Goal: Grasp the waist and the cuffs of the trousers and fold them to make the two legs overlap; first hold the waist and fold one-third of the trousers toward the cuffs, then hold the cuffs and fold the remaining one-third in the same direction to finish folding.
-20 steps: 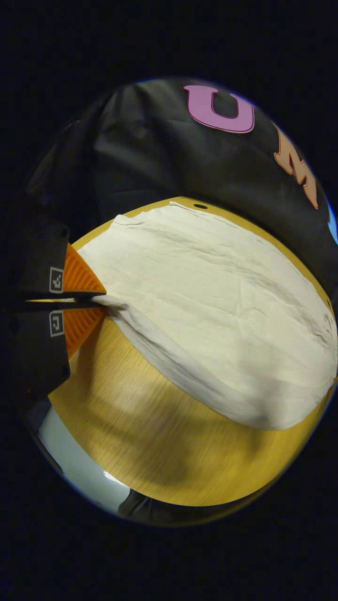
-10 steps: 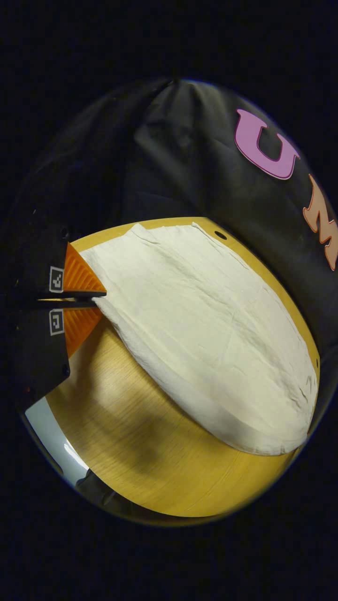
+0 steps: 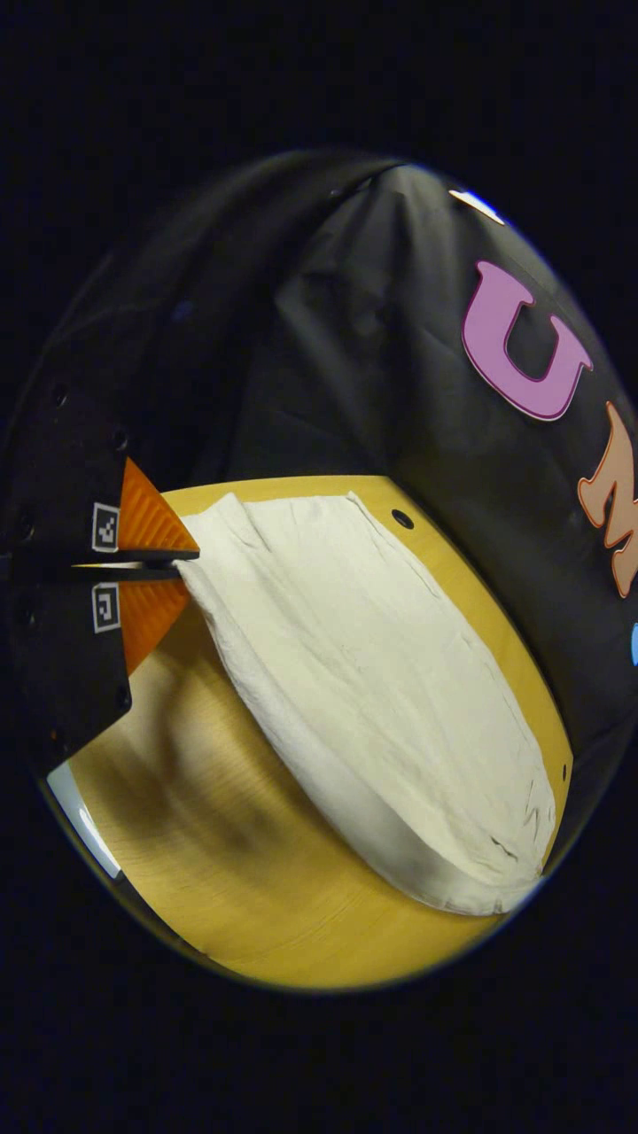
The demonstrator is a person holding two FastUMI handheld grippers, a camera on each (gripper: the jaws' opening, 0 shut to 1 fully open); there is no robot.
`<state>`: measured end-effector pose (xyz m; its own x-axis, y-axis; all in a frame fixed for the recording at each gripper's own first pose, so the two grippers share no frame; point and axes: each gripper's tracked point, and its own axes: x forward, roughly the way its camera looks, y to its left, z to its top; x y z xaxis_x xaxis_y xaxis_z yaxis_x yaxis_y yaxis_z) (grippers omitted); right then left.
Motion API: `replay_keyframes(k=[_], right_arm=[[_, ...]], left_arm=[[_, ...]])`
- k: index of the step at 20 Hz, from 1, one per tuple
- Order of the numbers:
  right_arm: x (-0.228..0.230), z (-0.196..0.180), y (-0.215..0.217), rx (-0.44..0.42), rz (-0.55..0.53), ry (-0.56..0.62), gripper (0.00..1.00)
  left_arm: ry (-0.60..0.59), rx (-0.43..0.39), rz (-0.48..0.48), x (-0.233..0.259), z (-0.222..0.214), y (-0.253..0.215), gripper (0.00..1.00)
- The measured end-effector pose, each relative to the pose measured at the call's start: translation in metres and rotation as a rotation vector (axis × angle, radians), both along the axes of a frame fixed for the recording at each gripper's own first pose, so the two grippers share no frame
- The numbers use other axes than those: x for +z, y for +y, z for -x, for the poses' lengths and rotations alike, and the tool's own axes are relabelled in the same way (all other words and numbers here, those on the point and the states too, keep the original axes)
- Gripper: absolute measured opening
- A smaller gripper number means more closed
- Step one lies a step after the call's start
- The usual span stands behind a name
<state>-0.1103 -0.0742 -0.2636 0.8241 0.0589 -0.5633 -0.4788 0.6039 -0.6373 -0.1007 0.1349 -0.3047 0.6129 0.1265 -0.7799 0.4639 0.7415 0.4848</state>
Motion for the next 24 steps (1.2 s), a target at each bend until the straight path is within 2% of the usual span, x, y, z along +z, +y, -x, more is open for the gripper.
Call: replay_keyframes(k=[1, 2, 3, 8, 11, 17, 21, 24], right_arm=[[0.004, -0.006, 0.001, -0.001, -0.011, -0.014, 0.14], [0.009, -0.012, 0.002, -0.004, -0.027, -0.029, 0.12], [0.014, -0.019, 0.003, -0.012, -0.048, -0.043, 0.14], [0.026, -0.059, 0.008, -0.07, -0.124, -0.085, 0.14], [0.034, -0.088, 0.017, -0.108, -0.115, -0.12, 0.14], [0.024, -0.125, 0.026, -0.115, -0.054, -0.114, 0.14], [0.02, -0.154, 0.031, -0.12, -0.034, -0.108, 0.14], [0.018, -0.176, 0.037, -0.113, -0.036, -0.109, 0.14]], left_arm=[[-0.017, 0.015, -0.006, 0.006, -0.008, 0.0, 0.0], [-0.035, 0.034, -0.013, 0.011, -0.018, 0.001, 0.0], [-0.047, 0.057, -0.015, 0.015, -0.026, 0.001, 0.0], [-0.125, 0.136, -0.012, 0.036, -0.063, 0.005, 0.0], [-0.159, 0.144, 0.026, 0.043, -0.098, 0.009, 0.0], [-0.19, 0.123, 0.08, 0.037, -0.169, 0.0, 0.0], [-0.191, 0.086, 0.08, 0.027, -0.196, -0.011, 0.0], [-0.188, 0.101, 0.096, 0.018, -0.209, -0.013, 0.0]])
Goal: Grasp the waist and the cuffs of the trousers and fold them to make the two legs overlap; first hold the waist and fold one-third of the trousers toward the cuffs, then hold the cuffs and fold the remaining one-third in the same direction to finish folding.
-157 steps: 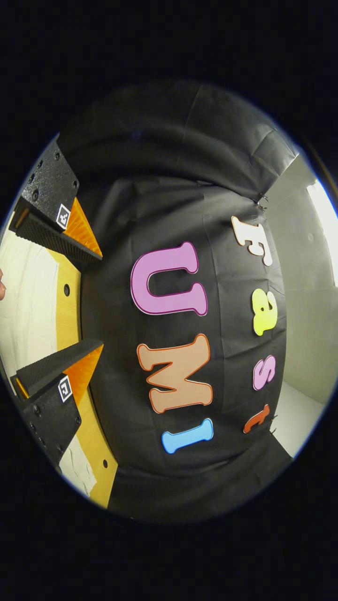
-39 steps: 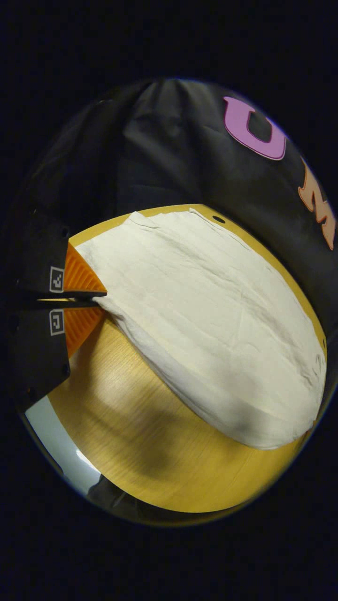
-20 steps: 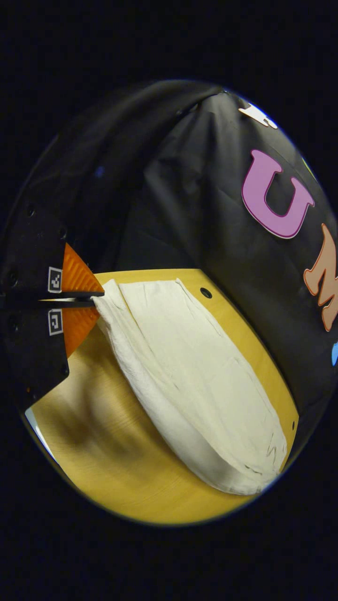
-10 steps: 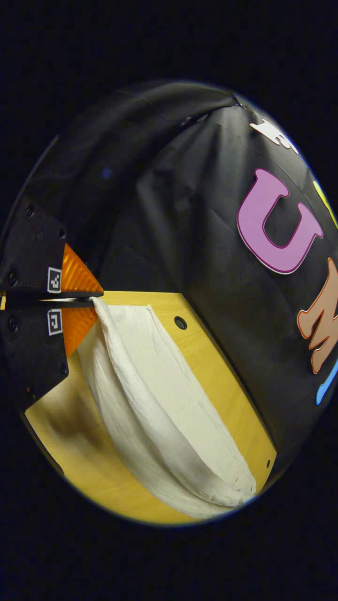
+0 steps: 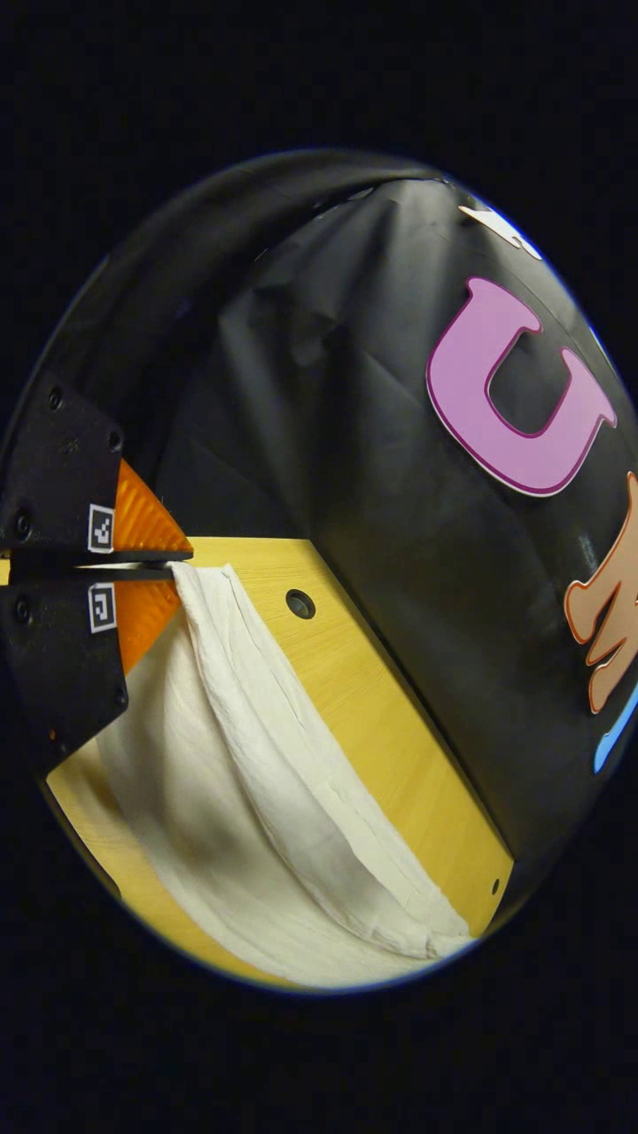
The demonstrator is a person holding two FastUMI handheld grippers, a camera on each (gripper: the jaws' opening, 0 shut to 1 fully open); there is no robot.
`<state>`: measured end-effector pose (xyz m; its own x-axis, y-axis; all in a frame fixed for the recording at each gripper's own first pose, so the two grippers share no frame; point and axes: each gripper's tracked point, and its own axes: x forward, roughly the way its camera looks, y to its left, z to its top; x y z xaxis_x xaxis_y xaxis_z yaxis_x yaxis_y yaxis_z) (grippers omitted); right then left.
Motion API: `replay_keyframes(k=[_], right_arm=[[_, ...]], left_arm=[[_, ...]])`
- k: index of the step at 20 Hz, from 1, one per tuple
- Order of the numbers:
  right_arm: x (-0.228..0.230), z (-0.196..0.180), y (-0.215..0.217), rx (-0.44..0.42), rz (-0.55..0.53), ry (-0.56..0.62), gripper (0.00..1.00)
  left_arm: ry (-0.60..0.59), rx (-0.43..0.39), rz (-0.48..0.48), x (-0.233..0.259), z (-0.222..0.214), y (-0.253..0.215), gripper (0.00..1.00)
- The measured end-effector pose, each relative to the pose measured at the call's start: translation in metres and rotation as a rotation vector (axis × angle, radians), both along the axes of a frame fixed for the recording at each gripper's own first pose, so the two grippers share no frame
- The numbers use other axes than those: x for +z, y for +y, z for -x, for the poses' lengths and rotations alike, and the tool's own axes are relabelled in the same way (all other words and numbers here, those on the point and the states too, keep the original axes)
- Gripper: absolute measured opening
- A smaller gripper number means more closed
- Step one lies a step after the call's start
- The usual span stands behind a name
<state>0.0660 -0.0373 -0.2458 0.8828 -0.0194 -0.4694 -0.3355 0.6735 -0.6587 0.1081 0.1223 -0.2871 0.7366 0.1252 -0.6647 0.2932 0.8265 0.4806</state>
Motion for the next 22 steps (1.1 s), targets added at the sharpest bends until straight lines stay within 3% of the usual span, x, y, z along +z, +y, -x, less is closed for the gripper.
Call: replay_keyframes(k=[5, 13, 14, 15, 16, 17, 19, 20, 22], right_arm=[[-0.048, -0.032, 0.006, 0.0, -0.006, 0.088, 0.14], [-0.141, -0.044, 0.013, -0.023, 0.018, 0.258, 0.19], [-0.143, -0.042, 0.013, -0.031, 0.015, 0.263, 0.22], [-0.143, -0.041, 0.016, -0.042, 0.002, 0.269, 0.35], [-0.139, -0.041, 0.018, -0.051, -0.017, 0.265, 0.37], [-0.131, -0.042, 0.022, -0.051, -0.042, 0.252, 0.57], [-0.11, -0.046, 0.017, -0.08, -0.079, 0.194, 0.98], [-0.098, -0.045, 0.017, -0.094, -0.108, 0.168, 0.98], [-0.074, -0.042, 0.01, -0.146, -0.169, 0.114, 0.98]], left_arm=[[0.037, 0.006, 0.007, -0.03, -0.025, -0.001, 0.0], [0.078, -0.033, -0.005, -0.083, -0.059, -0.016, 0.0], [0.087, -0.038, 0.012, -0.087, -0.059, -0.02, 0.0], [0.095, -0.041, 0.042, -0.091, -0.059, -0.026, 0.09], [0.103, -0.042, 0.082, -0.094, -0.056, -0.033, 0.05], [0.097, -0.036, 0.107, -0.093, -0.055, -0.039, 0.3], [0.058, -0.012, 0.146, -0.073, -0.05, -0.041, 0.99], [0.023, 0.004, 0.172, -0.058, -0.046, -0.048, 0.95], [-0.034, 0.03, 0.255, -0.036, -0.045, -0.059, 0.96]])
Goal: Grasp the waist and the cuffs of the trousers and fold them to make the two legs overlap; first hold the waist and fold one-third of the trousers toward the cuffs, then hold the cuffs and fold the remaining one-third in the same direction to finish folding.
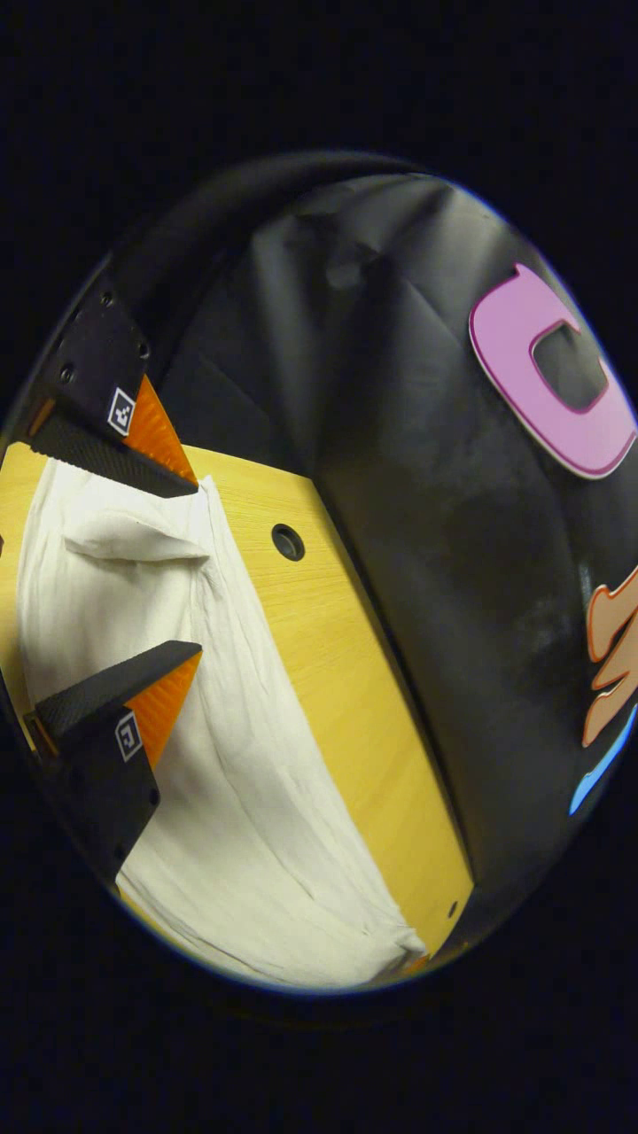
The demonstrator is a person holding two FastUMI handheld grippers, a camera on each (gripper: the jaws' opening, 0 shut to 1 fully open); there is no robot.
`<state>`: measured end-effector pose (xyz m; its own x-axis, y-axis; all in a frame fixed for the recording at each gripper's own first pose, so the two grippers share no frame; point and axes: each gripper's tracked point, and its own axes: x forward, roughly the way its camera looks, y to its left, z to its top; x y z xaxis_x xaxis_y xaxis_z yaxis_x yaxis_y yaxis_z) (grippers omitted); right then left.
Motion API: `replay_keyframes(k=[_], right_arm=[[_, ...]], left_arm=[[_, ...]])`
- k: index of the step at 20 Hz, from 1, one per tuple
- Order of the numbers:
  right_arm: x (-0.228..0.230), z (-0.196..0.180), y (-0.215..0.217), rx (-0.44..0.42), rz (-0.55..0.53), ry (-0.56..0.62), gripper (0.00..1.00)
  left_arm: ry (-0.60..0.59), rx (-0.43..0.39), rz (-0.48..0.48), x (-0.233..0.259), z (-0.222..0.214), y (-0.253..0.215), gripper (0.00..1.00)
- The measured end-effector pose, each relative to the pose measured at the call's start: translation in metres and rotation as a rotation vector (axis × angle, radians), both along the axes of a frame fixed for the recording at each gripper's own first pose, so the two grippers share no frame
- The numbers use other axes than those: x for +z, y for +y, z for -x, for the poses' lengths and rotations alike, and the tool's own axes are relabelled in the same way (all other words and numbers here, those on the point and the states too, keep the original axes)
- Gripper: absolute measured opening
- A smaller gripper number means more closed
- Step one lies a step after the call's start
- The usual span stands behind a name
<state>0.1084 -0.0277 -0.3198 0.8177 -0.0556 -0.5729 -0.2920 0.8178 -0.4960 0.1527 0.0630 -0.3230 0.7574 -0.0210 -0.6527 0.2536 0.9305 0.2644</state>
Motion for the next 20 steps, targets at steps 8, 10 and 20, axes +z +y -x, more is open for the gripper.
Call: replay_keyframes(k=[8, 10, 20], right_arm=[[0.022, 0.045, -0.055, -0.33, -0.357, -0.011, 1.0], [0.008, 0.055, -0.067, -0.404, -0.41, 0.01, 0.97], [-0.03, 0.092, -0.085, -0.726, -0.664, 0.119, 0.99]], left_arm=[[-0.126, -0.011, 0.198, 0.082, 0.021, -0.05, 0.96], [-0.147, -0.023, 0.213, 0.099, 0.031, -0.062, 0.96], [-0.137, -0.023, 0.216, 0.112, 0.071, -0.085, 0.96]])
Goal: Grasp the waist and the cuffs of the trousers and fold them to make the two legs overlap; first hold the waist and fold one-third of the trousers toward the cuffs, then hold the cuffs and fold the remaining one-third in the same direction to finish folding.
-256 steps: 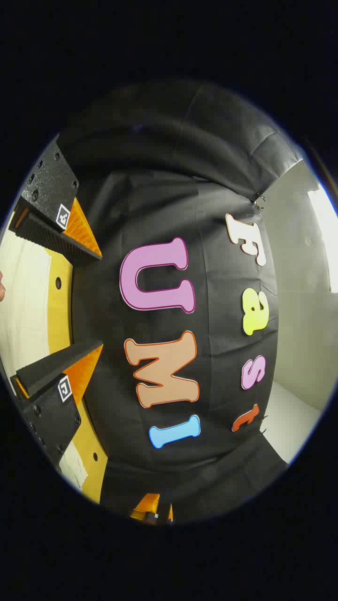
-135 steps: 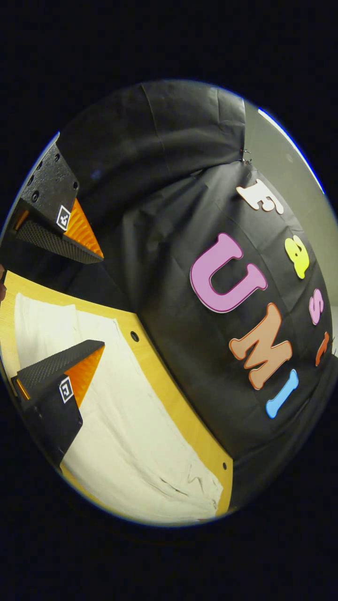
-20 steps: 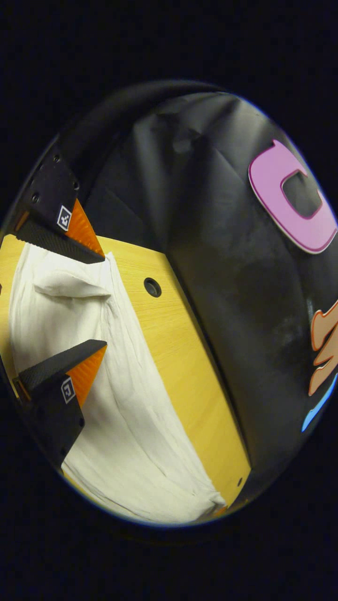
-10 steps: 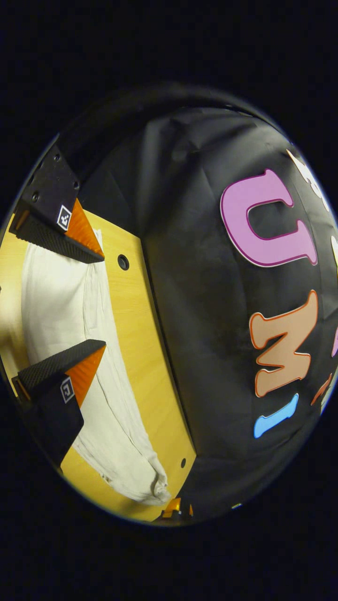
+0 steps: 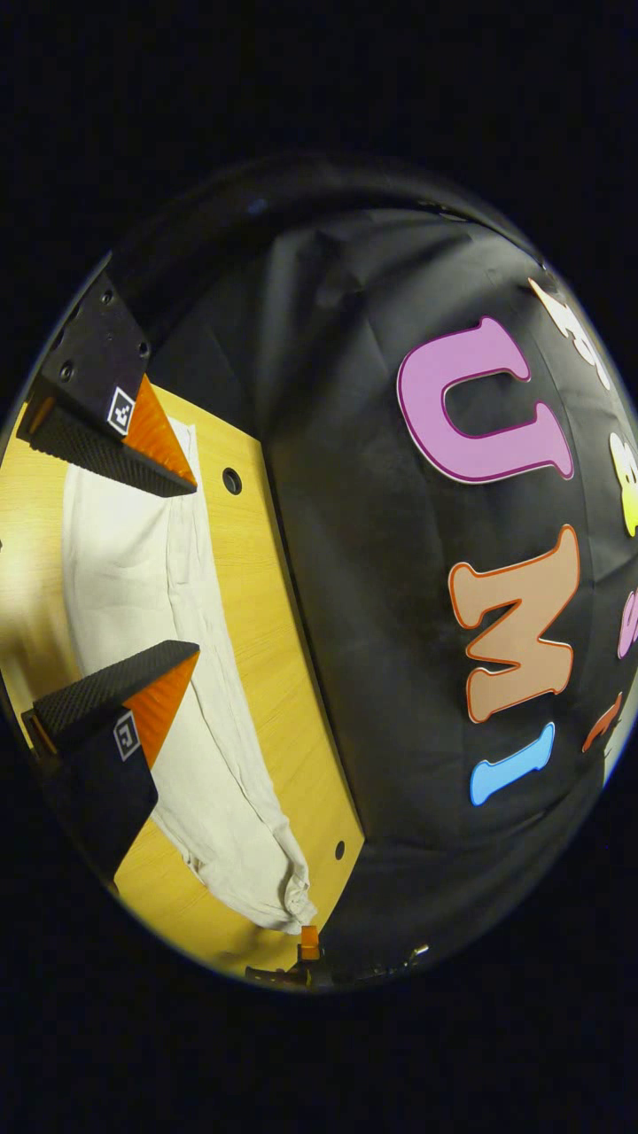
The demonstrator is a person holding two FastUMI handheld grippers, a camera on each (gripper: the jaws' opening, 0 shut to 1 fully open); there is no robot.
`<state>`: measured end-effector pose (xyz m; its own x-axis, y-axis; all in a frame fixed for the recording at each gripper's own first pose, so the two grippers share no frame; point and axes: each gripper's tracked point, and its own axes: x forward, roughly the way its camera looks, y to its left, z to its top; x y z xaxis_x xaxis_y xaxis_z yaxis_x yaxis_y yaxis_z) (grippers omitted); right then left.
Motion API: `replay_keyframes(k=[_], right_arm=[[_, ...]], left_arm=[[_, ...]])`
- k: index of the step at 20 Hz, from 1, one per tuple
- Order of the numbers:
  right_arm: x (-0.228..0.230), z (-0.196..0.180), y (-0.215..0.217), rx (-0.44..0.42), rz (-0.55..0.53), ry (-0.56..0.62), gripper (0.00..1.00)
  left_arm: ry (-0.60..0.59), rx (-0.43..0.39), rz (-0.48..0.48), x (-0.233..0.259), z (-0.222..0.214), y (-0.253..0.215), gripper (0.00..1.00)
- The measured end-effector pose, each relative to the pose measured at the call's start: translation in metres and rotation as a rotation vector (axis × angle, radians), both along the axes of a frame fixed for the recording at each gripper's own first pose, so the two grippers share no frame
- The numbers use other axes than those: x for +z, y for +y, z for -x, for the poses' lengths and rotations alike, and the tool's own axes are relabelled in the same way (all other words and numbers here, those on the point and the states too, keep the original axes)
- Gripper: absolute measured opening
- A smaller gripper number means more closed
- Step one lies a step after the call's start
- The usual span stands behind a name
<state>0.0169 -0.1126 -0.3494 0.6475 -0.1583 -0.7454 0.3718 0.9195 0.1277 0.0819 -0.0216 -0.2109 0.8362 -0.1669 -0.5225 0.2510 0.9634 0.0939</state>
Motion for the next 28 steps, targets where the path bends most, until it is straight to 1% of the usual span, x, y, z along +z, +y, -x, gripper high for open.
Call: replay_keyframes(k=[2, 4, 5, 6, 7, 8, 9, 10, 11, 12, 13, 14, 15, 16, 17, 19, 20, 22, 23, 27, 28], right_arm=[[-0.008, 0.004, 0.004, -0.047, -0.069, 0.022, 0.94], [-0.017, 0.008, 0.007, -0.087, -0.122, 0.053, 0.91], [-0.021, 0.008, 0.008, -0.103, -0.141, 0.063, 0.91], [-0.024, 0.009, 0.008, -0.119, -0.164, 0.072, 0.96], [-0.026, 0.008, 0.009, -0.134, -0.19, 0.082, 0.96], [-0.031, 0.008, 0.011, -0.145, -0.218, 0.089, 0.92], [-0.034, 0.008, 0.014, -0.162, -0.245, 0.102, 0.89], [-0.033, 0.002, 0.01, -0.179, -0.253, 0.085, 0.94], [-0.035, 0.002, 0.014, -0.189, -0.285, 0.093, 0.82], [-0.031, 0.002, 0.016, -0.201, -0.299, 0.091, 0.79], [-0.034, 0.002, 0.012, -0.214, -0.299, 0.094, 0.73], [-0.035, 0.002, 0.013, -0.219, -0.312, 0.098, 0.7], [-0.037, 0.001, 0.013, -0.225, -0.325, 0.099, 0.72], [-0.04, 0.0, 0.019, -0.229, -0.363, 0.109, 0.63], [-0.043, -0.001, 0.025, -0.231, -0.408, 0.127, 0.46], [-0.047, -0.007, 0.022, -0.248, -0.428, 0.115, 0.35], [-0.043, -0.001, 0.023, -0.243, -0.428, 0.117, 0.23], [-0.04, -0.004, 0.018, -0.228, -0.394, 0.107, 0.12], [-0.039, -0.004, 0.014, -0.227, -0.383, 0.104, 0.18], [-0.019, -0.002, -0.001, -0.266, -0.358, 0.101, 0.18], [-0.018, -0.001, 0.003, -0.279, -0.355, 0.098, 0.18]], left_arm=[[0.005, 0.008, -0.001, -0.001, 0.005, 0.002, 0.96], [0.01, 0.01, -0.012, -0.001, 0.009, 0.003, 0.96], [0.009, 0.01, -0.017, 0.0, 0.01, 0.003, 0.96], [0.008, 0.011, -0.019, 0.0, 0.011, 0.003, 0.96], [0.008, 0.013, -0.019, 0.0, 0.012, 0.004, 0.96], [0.009, 0.016, -0.017, 0.001, 0.014, 0.004, 0.96], [0.013, 0.021, -0.016, 0.001, 0.015, 0.006, 0.96], [0.018, 0.026, -0.016, -0.001, 0.018, 0.007, 0.96], [0.016, 0.029, -0.016, -0.001, 0.018, 0.008, 0.96], [0.019, 0.031, -0.017, -0.001, 0.019, 0.009, 0.96], [0.021, 0.032, -0.02, -0.002, 0.02, 0.01, 0.96], [0.022, 0.034, -0.022, -0.002, 0.023, 0.012, 0.96], [0.023, 0.035, -0.023, -0.002, 0.024, 0.013, 0.96], [0.024, 0.037, -0.022, -0.003, 0.024, 0.013, 0.96], [0.025, 0.039, -0.021, -0.002, 0.024, 0.014, 0.96], [0.026, 0.045, -0.017, -0.003, 0.025, 0.015, 0.96], [0.027, 0.048, -0.016, -0.004, 0.026, 0.016, 0.96], [0.025, 0.055, -0.017, -0.003, 0.027, 0.018, 0.96], [0.023, 0.057, -0.018, -0.002, 0.027, 0.019, 0.96], [0.018, 0.063, -0.01, 0.0, 0.029, 0.019, 0.96], [0.017, 0.068, -0.005, 0.0, 0.03, 0.019, 0.96]])
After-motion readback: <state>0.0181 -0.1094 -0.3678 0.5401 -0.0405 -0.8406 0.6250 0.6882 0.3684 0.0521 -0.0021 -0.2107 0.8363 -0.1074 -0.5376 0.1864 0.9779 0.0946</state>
